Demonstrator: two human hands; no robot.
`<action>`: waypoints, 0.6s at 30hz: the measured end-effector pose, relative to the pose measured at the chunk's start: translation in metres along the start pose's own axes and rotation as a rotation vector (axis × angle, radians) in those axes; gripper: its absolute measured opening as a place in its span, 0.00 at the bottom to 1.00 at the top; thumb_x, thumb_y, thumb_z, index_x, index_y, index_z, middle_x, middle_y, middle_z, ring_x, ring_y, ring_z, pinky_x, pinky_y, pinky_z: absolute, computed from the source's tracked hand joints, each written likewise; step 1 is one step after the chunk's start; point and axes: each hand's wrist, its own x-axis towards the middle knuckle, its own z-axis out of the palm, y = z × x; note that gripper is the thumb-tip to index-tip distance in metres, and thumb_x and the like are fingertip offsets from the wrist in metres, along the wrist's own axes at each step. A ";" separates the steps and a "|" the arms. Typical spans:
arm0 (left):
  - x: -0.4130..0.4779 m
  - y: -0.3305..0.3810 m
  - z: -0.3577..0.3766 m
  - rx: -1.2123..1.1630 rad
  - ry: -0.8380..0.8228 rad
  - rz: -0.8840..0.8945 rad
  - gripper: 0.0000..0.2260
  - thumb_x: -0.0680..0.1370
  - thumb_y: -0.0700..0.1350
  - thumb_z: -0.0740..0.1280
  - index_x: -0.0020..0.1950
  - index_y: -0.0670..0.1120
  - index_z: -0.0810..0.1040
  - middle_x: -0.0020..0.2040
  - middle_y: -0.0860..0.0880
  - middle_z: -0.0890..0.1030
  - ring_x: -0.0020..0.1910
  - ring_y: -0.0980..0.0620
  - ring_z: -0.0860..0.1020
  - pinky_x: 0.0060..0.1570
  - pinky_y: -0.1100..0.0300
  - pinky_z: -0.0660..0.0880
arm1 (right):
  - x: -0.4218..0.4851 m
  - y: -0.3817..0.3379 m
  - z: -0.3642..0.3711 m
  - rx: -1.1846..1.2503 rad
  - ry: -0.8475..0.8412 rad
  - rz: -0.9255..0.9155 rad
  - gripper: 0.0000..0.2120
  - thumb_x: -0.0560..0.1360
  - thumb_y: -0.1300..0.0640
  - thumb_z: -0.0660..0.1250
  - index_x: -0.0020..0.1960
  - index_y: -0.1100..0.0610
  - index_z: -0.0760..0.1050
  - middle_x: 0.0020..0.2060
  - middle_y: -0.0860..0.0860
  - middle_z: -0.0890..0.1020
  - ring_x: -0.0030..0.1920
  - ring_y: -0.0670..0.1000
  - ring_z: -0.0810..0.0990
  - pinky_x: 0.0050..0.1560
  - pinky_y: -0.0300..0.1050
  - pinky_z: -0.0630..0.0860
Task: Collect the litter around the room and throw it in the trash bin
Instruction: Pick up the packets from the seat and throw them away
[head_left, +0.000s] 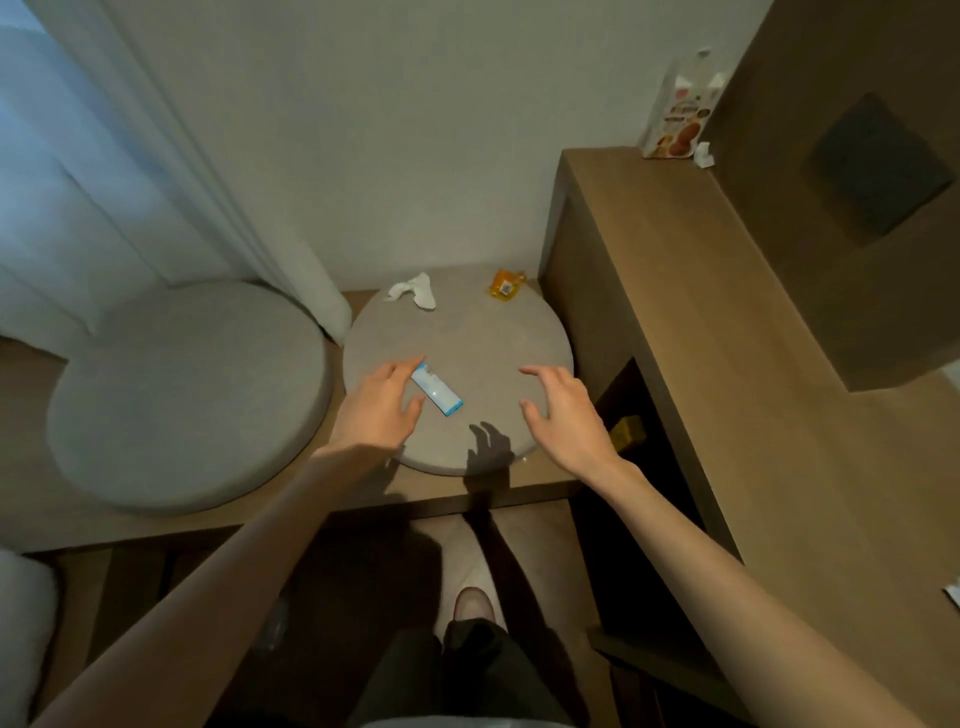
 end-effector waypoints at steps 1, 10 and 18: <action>0.016 -0.009 0.003 -0.010 -0.027 -0.028 0.24 0.80 0.45 0.61 0.75 0.50 0.59 0.71 0.46 0.67 0.68 0.47 0.67 0.66 0.53 0.64 | 0.017 0.001 0.004 0.003 -0.017 0.014 0.21 0.80 0.56 0.61 0.72 0.51 0.65 0.69 0.50 0.68 0.70 0.50 0.65 0.66 0.44 0.66; 0.144 -0.084 0.058 -0.041 -0.206 0.004 0.25 0.79 0.44 0.63 0.74 0.51 0.60 0.72 0.47 0.65 0.69 0.45 0.66 0.62 0.50 0.70 | 0.156 0.029 0.066 0.035 -0.049 0.104 0.19 0.79 0.59 0.61 0.70 0.52 0.67 0.68 0.51 0.69 0.68 0.51 0.68 0.66 0.46 0.68; 0.225 -0.133 0.137 -0.054 -0.406 0.095 0.24 0.79 0.45 0.64 0.73 0.53 0.62 0.73 0.48 0.66 0.70 0.47 0.66 0.68 0.50 0.67 | 0.265 0.076 0.139 0.046 0.027 0.210 0.21 0.79 0.60 0.62 0.70 0.51 0.67 0.69 0.52 0.68 0.68 0.53 0.68 0.61 0.39 0.66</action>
